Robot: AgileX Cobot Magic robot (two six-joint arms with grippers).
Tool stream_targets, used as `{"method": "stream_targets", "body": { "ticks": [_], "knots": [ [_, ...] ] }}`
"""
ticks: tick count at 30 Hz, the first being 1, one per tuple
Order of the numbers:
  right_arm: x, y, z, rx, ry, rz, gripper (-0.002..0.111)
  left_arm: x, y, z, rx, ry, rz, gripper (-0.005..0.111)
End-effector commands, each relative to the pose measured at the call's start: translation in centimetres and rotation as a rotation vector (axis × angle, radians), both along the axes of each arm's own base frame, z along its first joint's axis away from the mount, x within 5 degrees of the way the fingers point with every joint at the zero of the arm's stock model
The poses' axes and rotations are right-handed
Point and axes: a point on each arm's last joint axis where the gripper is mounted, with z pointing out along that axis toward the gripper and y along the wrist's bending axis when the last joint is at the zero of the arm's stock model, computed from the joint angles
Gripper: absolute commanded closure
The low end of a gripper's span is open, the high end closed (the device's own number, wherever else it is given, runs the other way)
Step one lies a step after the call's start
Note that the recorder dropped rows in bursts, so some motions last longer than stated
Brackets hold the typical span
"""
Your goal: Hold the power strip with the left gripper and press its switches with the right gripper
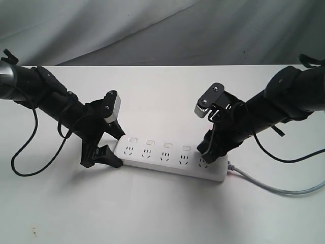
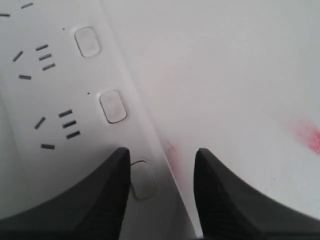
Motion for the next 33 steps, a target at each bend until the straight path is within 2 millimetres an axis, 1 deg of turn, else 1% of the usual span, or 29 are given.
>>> {"method": "stream_targets", "body": {
  "ticks": [1, 5, 7, 10, 13, 15, 25, 30, 33],
  "knots": [
    [0.1, -0.4, -0.1, -0.010, -0.012, -0.006, 0.070, -0.2, -0.1, -0.4, 0.016, 0.007, -0.015, 0.040],
    [0.1, -0.4, 1.3, 0.006, -0.051, -0.017, 0.070, -0.2, -0.1, -0.4, 0.016, 0.007, -0.015, 0.040],
    [0.3, -0.8, 1.5, 0.002, -0.067, -0.026, 0.070, -0.2, -0.1, -0.4, 0.016, 0.007, -0.015, 0.040],
    [0.3, -0.7, 0.9, -0.002, -0.052, -0.025, 0.070, -0.2, -0.1, -0.4, 0.016, 0.007, -0.015, 0.040],
    [0.4, -0.7, -0.4, -0.012, -0.012, -0.022, 0.070, -0.2, -0.1, -0.4, 0.016, 0.007, -0.015, 0.040],
    [0.3, -0.7, -1.0, -0.014, 0.010, -0.018, 0.070, -0.2, -0.1, -0.4, 0.016, 0.007, -0.015, 0.040],
    [0.1, -0.6, -1.0, -0.013, 0.021, -0.005, 0.070, -0.2, -0.1, -0.4, 0.016, 0.007, -0.015, 0.040],
    [0.0, -0.7, -1.9, -0.021, 0.050, 0.002, 0.070, -0.2, -0.1, -0.4, 0.016, 0.007, -0.015, 0.040],
    [-0.4, -0.8, -2.5, -0.025, 0.074, 0.001, 0.070, -0.2, -0.1, -0.4, 0.016, 0.007, -0.015, 0.040]
  ]
}}
